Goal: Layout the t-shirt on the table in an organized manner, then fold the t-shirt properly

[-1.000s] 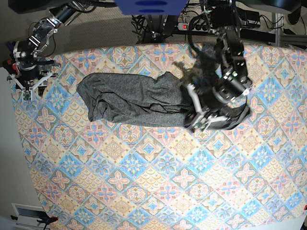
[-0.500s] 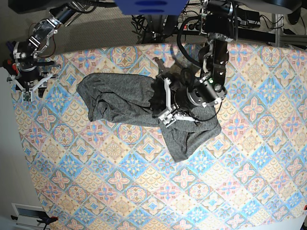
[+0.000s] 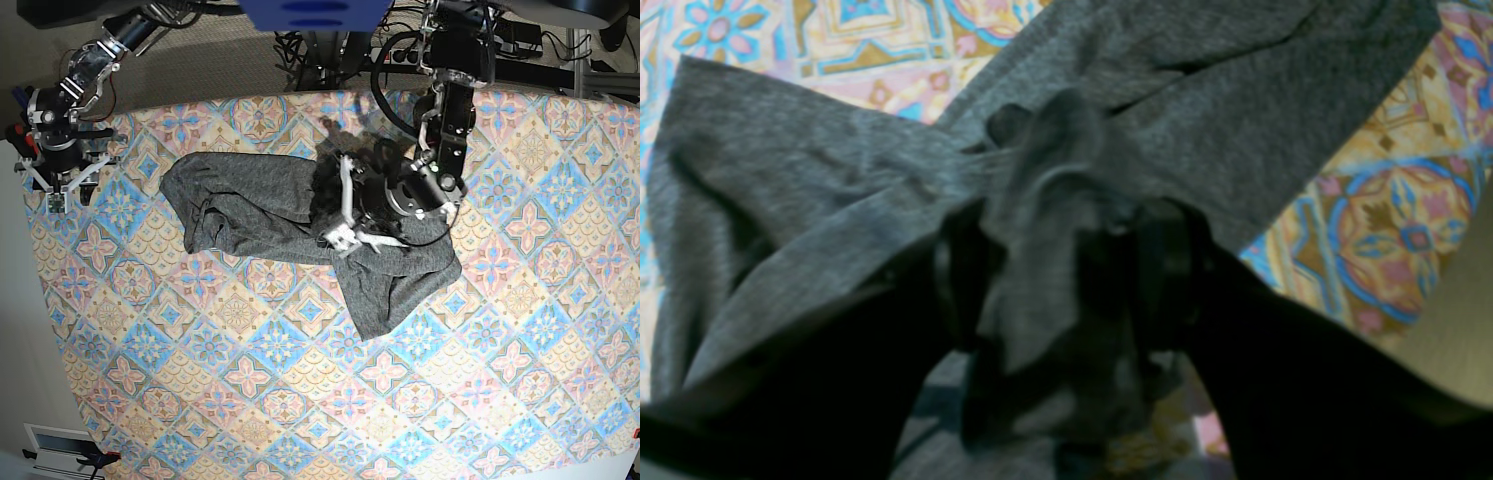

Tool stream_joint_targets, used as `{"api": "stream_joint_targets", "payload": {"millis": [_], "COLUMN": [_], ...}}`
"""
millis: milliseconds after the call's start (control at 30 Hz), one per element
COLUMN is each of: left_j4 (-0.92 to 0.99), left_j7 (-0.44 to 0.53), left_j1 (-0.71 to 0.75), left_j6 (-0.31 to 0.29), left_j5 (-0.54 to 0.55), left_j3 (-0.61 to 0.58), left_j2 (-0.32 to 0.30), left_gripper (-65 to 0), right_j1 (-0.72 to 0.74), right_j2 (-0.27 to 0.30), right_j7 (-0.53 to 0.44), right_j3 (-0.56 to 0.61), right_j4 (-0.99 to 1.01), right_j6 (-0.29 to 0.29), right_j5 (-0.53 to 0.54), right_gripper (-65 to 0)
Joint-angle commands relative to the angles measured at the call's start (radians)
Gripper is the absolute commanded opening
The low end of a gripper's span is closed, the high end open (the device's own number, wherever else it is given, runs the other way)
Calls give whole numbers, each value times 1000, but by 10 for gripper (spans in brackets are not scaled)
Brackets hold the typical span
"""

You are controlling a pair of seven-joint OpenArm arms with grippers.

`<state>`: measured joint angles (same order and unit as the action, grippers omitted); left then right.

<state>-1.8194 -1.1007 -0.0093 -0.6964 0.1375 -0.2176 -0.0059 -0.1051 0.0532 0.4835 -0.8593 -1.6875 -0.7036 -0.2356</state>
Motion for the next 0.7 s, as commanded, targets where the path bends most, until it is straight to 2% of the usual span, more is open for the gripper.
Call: {"api": "stream_joint_targets", "payload": {"millis": [0,100,200,400,667], "left_j4": [-23,-70,-133,-173,-176], "left_j7": [21,23,24,21,18], "left_j1": [-18,-19,-19,-11,36], "left_j6": [-2,-2,-2,-2,-2], "left_j5": [15,17,21,23,23], "left_j3": [-36,-108,-96,37,292], "left_j2": [5,5,11,8,4], "left_gripper": [-339,-362,-381,-392,-392], "right_j1": [8,8,8,8,8], "right_j2": [18,18,18,17,15], "right_j7": [-22,-22,-22,-22,-22], "right_j3": [-2,-1,-1,31,197], "right_j4": [-16,-20,-23,-29,-32], "right_j6": [5,5,5,5,5], "right_j5": [11,11,11,11,14], "right_gripper": [-388,-388,-388,-388,-388]}}
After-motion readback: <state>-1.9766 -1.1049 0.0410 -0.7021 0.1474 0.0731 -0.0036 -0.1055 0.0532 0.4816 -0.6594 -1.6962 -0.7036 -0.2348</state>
